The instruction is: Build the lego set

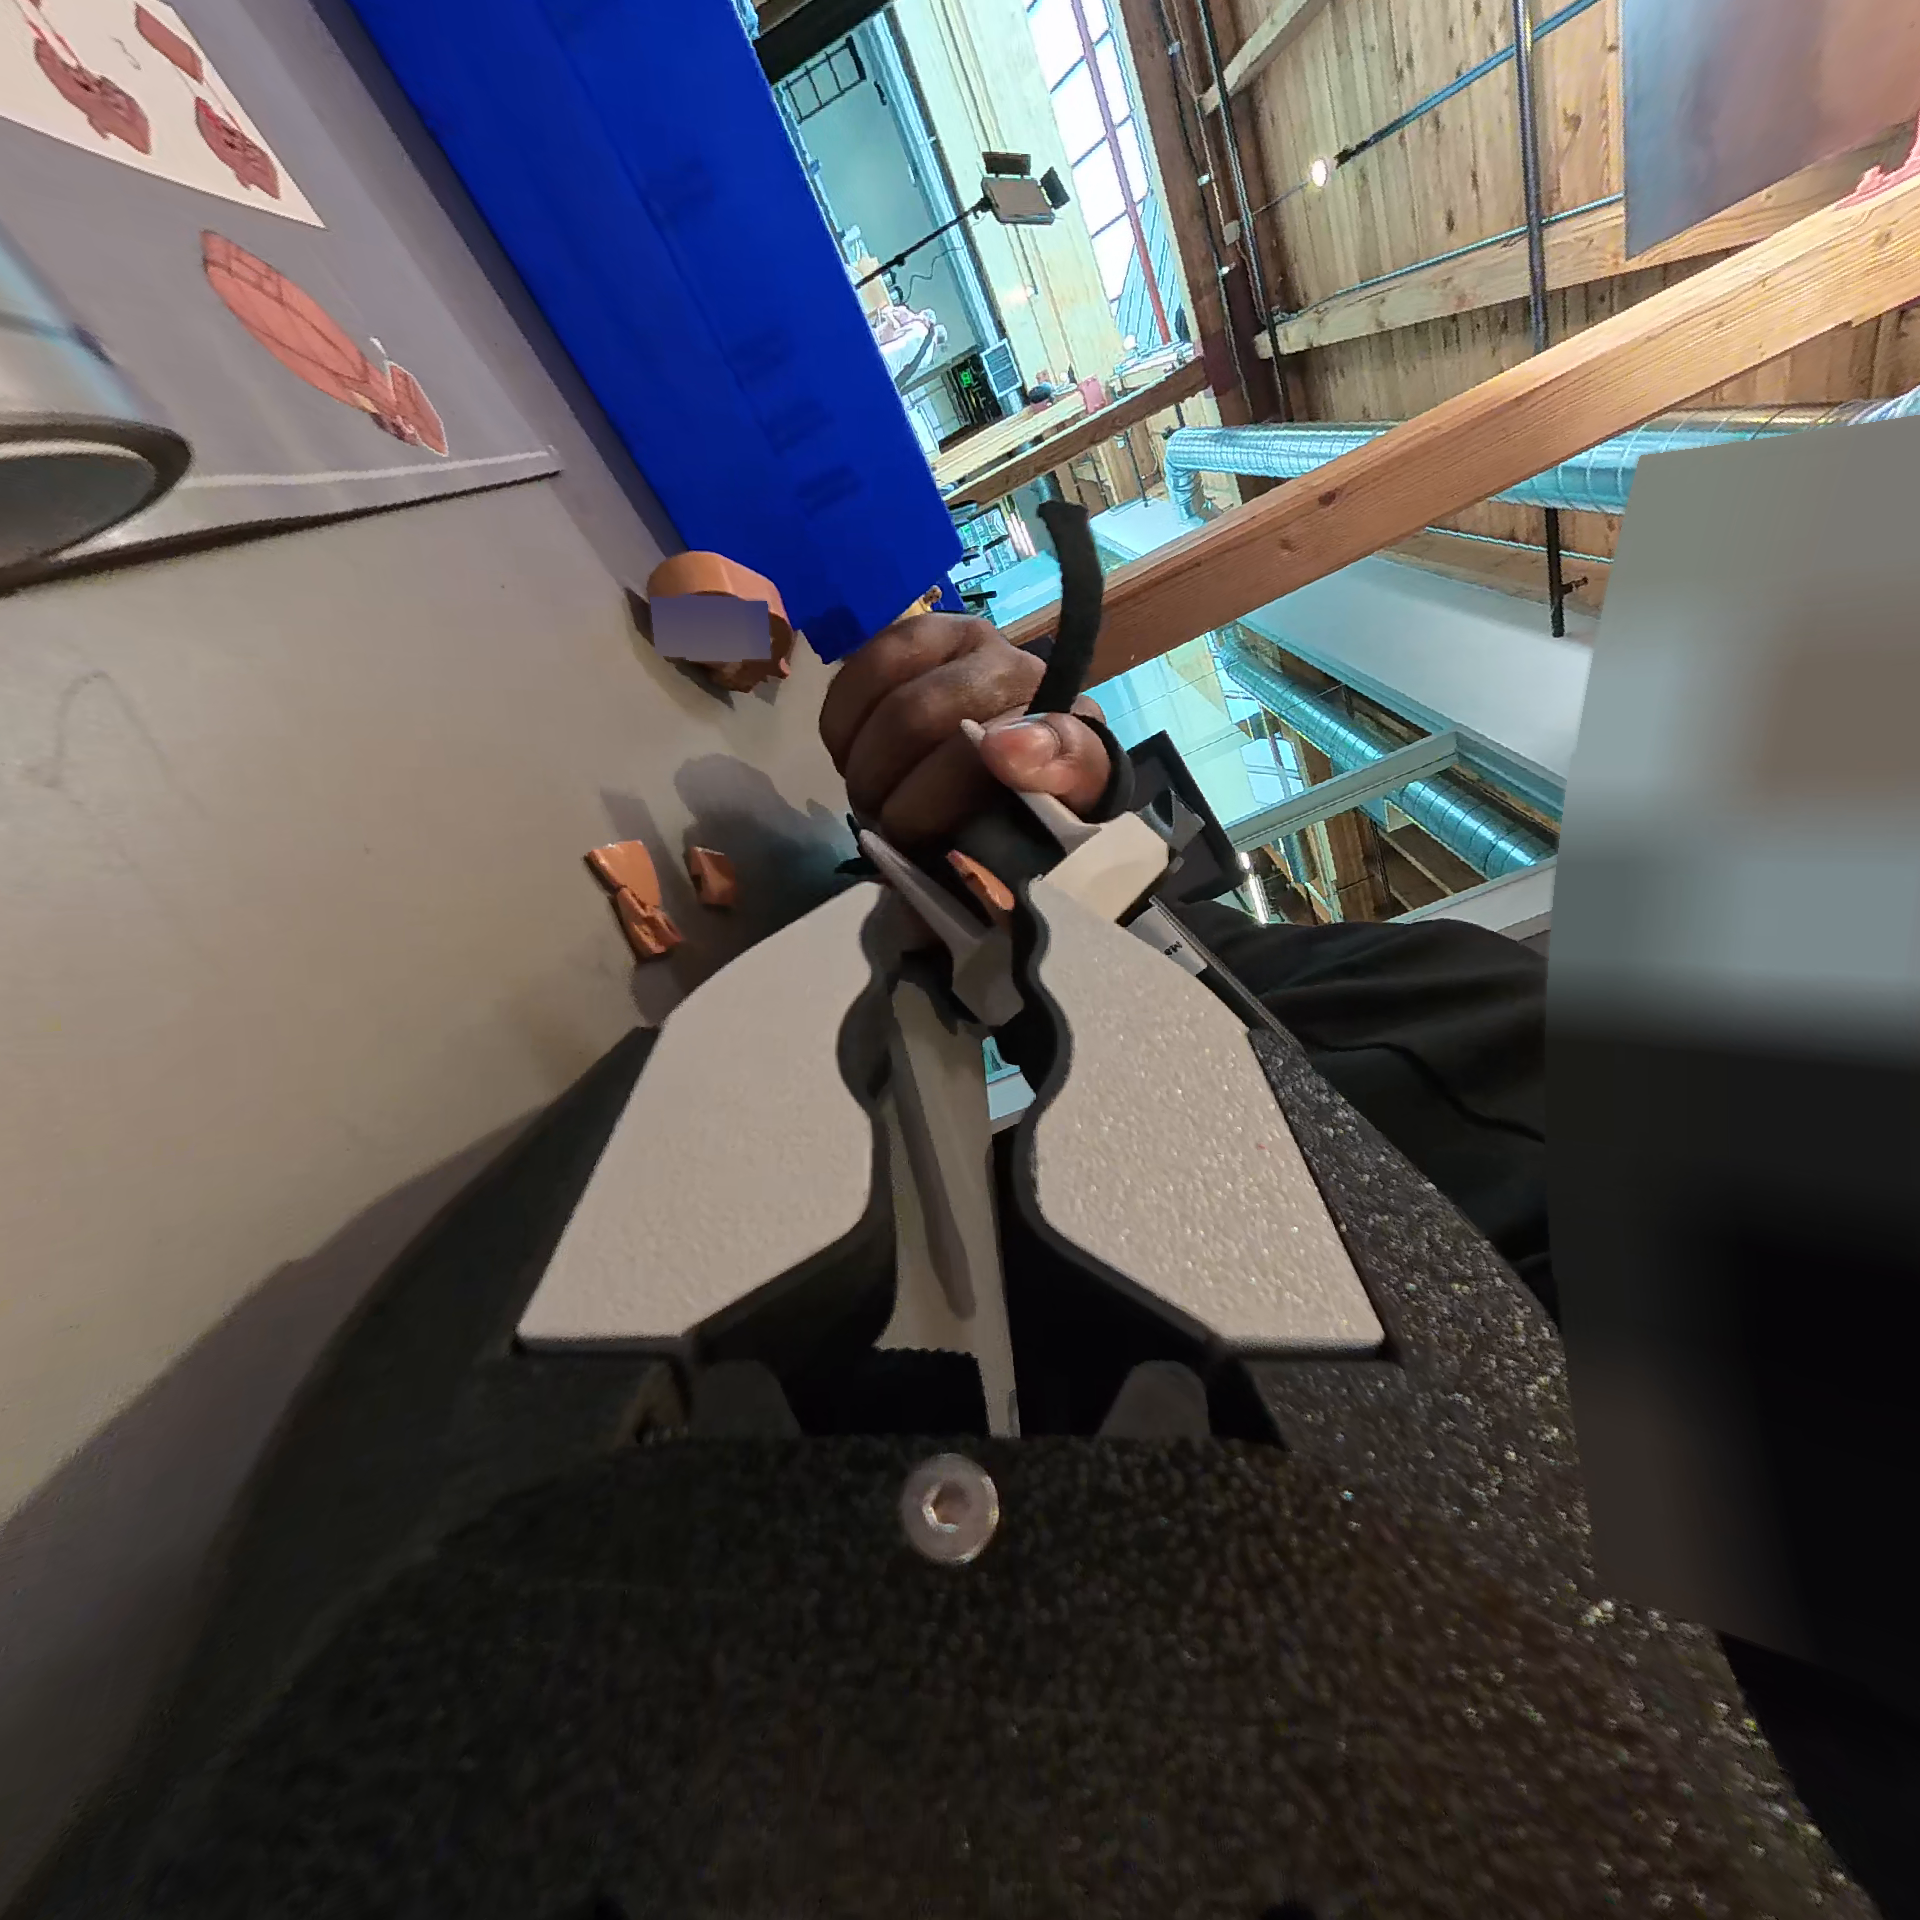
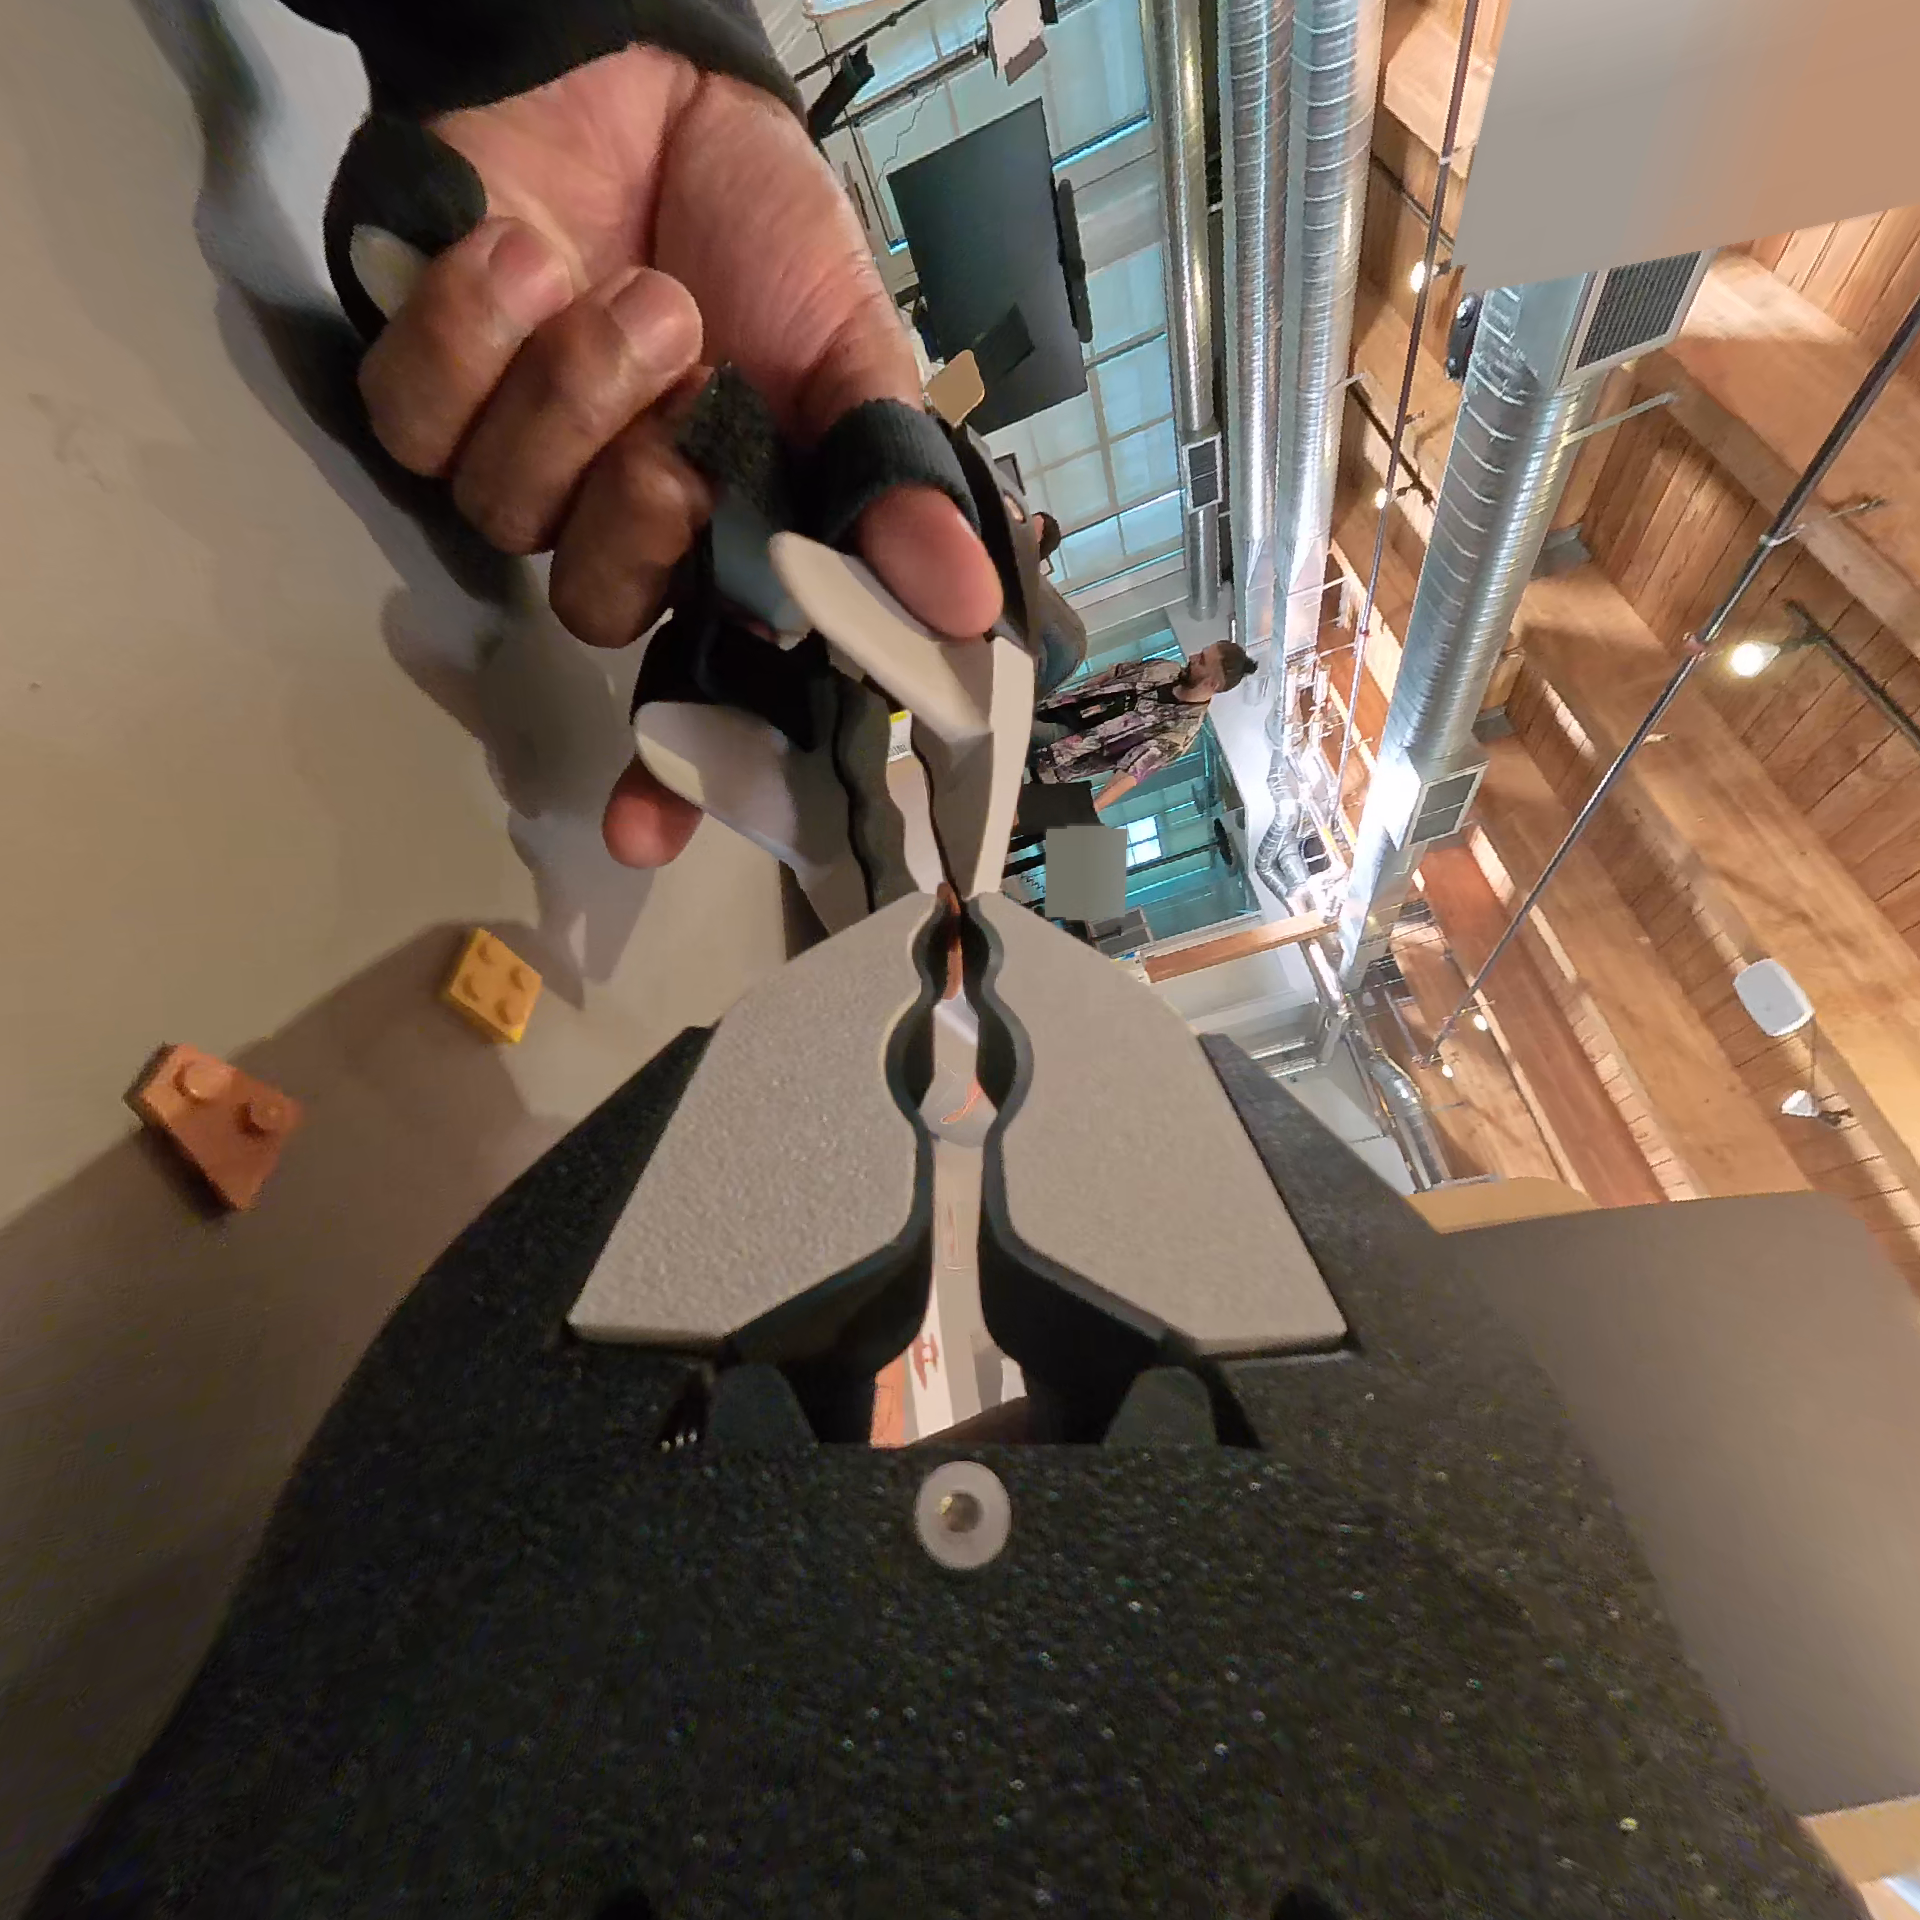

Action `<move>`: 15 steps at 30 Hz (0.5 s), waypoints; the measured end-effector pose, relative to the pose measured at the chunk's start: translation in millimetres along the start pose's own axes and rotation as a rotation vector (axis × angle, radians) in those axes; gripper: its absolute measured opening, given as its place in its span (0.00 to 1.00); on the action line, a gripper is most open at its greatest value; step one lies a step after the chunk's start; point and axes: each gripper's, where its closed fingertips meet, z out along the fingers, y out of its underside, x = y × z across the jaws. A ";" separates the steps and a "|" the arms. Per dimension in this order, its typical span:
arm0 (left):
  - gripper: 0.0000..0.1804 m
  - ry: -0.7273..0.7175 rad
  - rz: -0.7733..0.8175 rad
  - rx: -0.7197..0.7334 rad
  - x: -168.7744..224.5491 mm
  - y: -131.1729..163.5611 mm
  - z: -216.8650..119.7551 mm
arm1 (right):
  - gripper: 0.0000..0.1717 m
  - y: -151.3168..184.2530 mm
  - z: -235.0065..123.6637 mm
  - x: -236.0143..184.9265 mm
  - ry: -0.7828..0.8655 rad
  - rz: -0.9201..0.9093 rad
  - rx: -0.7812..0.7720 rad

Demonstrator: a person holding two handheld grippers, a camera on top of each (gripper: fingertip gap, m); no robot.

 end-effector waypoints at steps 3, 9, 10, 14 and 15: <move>0.12 0.001 -0.004 -0.003 0.0 0.6 0.4 | 0.01 -1.1 -0.4 -0.6 0.006 -0.034 0.002; 0.12 -0.001 -0.001 -0.021 0.5 4.3 2.7 | 0.01 -3.2 -0.2 -3.5 0.006 -0.093 0.008; 0.11 -0.004 -0.003 -0.021 0.2 4.5 2.6 | 0.00 -3.3 -0.2 -3.9 0.006 -0.104 0.006; 0.10 0.002 -0.005 -0.024 1.1 5.1 2.5 | 0.01 -2.7 0.0 -4.9 0.003 -0.126 0.005; 0.08 0.012 -0.004 -0.026 2.5 5.6 2.4 | 0.01 -2.4 0.2 -5.8 -0.001 -0.130 0.005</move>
